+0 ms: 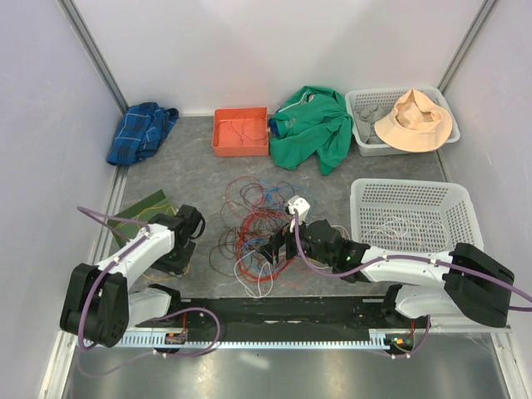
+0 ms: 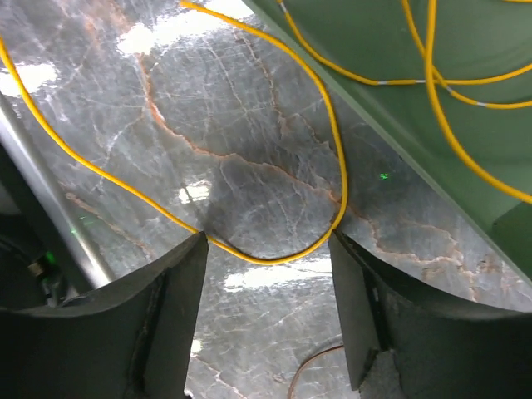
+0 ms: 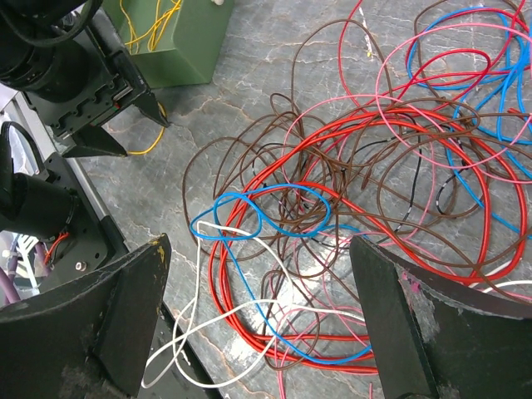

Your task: Untangle the cables

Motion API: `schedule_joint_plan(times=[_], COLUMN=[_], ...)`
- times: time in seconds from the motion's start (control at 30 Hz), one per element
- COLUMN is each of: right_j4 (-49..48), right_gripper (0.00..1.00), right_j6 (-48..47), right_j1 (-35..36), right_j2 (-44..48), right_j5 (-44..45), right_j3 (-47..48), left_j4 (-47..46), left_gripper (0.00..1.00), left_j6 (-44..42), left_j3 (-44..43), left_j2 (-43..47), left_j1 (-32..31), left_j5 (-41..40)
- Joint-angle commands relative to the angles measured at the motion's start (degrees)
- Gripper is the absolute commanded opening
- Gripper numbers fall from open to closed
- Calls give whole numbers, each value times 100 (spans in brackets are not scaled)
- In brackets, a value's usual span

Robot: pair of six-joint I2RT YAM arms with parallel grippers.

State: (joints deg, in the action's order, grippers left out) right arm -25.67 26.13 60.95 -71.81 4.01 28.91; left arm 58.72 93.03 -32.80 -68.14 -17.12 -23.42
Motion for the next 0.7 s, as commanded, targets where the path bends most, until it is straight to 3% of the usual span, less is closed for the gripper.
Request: schedule_joint_plan(times=[0.0, 0.07, 0.2, 0.47, 0.67], right_j4=[-166, -166, -140, -61, 53], right_gripper=[97, 97, 97, 97, 97], right_j6=[6, 15, 24, -3, -29], right_j1=[-30, -22, -22, -30, -30], right_j2=[150, 141, 176, 246, 255], right_j5=[65, 65, 82, 117, 117], right_j3=[-43, -60, -95, -87, -8], left_j4=[-326, -335, -370, -501, -467], left_gripper=[59, 51, 21, 10, 2], left_j6=[295, 285, 180, -100, -732], left_j3=[142, 159, 151, 256, 19], left_j2=[116, 143, 126, 406, 1160], left_j1=[-19, -19, -19, -19, -19], left_j5=[-136, -172, -172, -40, 127])
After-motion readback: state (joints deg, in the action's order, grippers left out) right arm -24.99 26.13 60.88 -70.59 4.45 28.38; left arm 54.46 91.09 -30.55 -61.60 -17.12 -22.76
